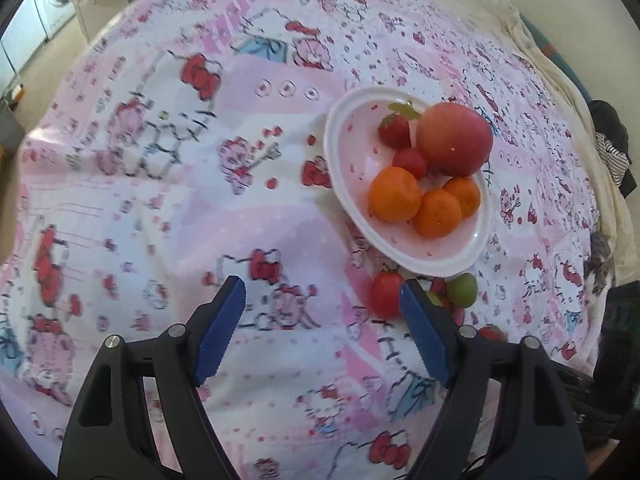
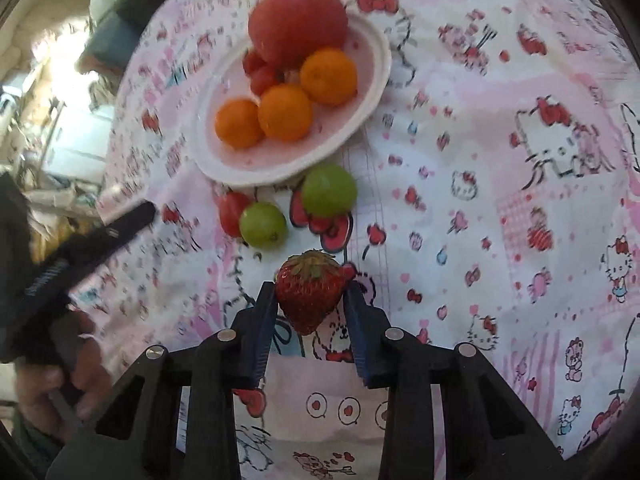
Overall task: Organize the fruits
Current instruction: 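Move both open grippers back to the loose fruits beside the plate, then grasp a red tomato with the left gripper while the right gripper grasps the strawberry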
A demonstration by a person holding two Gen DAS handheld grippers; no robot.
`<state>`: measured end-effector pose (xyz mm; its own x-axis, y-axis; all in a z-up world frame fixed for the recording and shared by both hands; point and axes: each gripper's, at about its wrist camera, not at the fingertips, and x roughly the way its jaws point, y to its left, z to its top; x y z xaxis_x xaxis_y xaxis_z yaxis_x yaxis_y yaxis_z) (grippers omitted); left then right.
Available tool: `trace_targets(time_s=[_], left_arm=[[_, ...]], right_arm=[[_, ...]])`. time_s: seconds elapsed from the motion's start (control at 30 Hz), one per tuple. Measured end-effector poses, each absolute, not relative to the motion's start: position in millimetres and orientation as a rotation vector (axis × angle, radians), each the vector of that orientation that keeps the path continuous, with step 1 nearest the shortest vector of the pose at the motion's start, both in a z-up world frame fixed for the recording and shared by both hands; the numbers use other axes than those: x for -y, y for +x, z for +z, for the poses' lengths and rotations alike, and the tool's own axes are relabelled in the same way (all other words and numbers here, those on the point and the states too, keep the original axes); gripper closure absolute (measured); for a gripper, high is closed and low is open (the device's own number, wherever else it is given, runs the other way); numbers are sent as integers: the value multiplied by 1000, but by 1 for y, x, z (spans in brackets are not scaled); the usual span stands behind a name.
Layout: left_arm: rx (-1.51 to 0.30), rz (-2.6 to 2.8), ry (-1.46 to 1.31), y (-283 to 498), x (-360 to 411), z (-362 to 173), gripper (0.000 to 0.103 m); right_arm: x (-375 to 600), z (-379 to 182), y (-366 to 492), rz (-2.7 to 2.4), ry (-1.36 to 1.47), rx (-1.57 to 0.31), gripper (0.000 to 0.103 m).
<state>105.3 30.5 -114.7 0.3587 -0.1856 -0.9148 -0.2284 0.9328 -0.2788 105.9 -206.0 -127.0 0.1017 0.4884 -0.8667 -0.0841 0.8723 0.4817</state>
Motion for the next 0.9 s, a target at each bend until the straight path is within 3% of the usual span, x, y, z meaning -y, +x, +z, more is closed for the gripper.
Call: trace_targets(time_s=[0.17,0.3,0.43,0.63,0.9], left_arm=[[-1251,-30,-403,121,-10,-126,45],[-1259,-62,-364,126,6,-131,47],[-1300,-93,-366,131,15,-142,62],[-1318,-79,-400,132,14,-148,64],[-1329,-100,-414,129,13,-146,81]], right_arm=[[218,-119,111,420,404,-1373,67],[224,-116,113,395,419,-1346,67],[230,-115,115,396,462,-1344,67],[232,-117,118,396,493,-1349,67],[232,-118,117,396,493,-1355,67]])
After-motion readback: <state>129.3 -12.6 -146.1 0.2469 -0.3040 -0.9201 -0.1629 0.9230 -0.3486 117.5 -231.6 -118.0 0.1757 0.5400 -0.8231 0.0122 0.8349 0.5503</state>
